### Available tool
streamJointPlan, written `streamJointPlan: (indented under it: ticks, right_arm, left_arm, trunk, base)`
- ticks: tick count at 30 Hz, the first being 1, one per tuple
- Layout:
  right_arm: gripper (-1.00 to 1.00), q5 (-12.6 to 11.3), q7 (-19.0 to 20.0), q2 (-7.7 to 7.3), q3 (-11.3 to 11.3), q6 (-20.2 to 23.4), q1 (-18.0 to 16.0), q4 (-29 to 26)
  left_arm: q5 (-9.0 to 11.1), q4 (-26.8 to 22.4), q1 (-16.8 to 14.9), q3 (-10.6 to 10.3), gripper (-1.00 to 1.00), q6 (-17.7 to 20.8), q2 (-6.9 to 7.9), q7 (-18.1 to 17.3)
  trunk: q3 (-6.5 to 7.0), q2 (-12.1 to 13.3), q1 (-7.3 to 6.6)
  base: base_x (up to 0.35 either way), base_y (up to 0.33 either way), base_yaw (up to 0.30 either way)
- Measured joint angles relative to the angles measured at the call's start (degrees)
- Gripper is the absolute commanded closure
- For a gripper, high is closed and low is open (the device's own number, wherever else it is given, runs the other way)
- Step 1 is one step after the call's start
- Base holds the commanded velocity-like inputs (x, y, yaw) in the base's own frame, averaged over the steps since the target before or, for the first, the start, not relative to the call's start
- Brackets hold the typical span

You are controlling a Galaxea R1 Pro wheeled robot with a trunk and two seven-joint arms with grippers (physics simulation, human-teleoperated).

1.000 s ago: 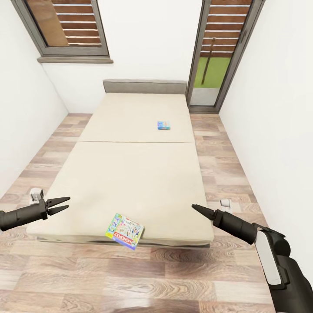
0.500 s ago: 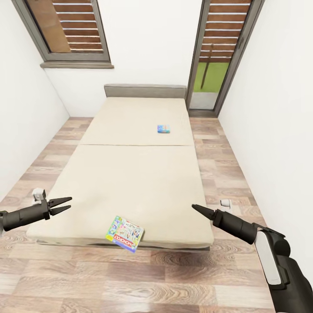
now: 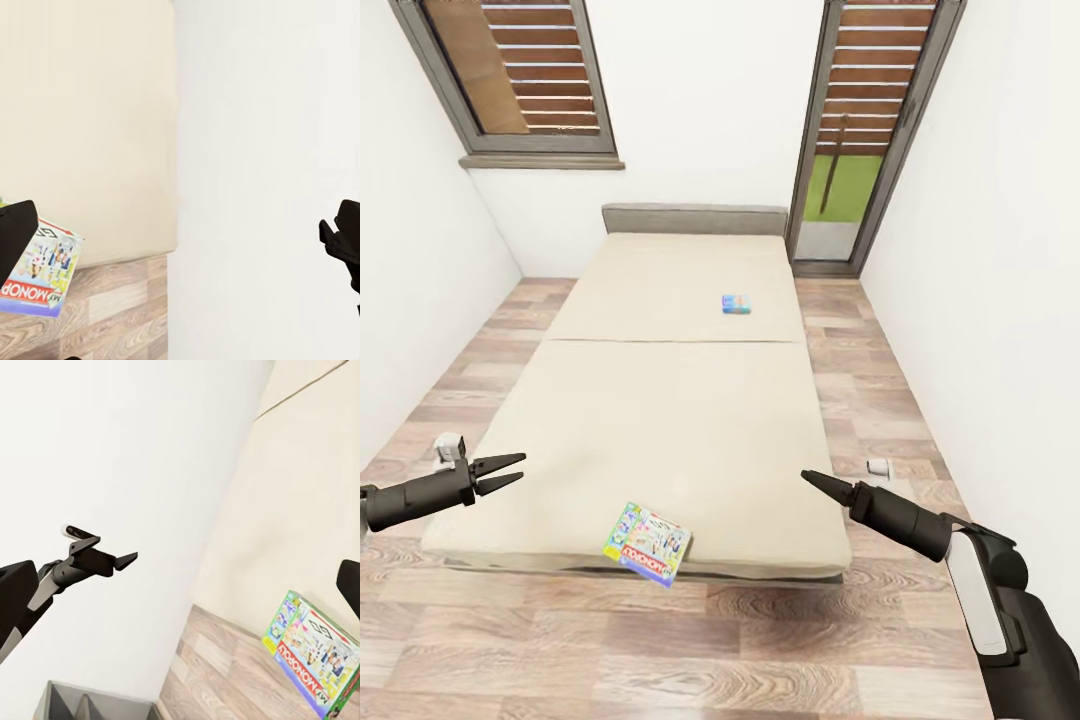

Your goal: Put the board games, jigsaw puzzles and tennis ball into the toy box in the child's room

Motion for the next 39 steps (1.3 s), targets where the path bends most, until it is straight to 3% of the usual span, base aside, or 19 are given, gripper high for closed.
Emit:
streamJointPlan:
  ticks: [39]
  right_arm:
    - [-1.0,0.02,0.0,0.07,0.08,-0.02,0.04,0.0]
  left_arm:
    - [0.01,0.0,0.0,-0.06,-1.0,0.0,-0.17,0.04]
  trunk:
    - [3.37,0.0,0.0]
  base:
    - [0.0,0.0,0.0]
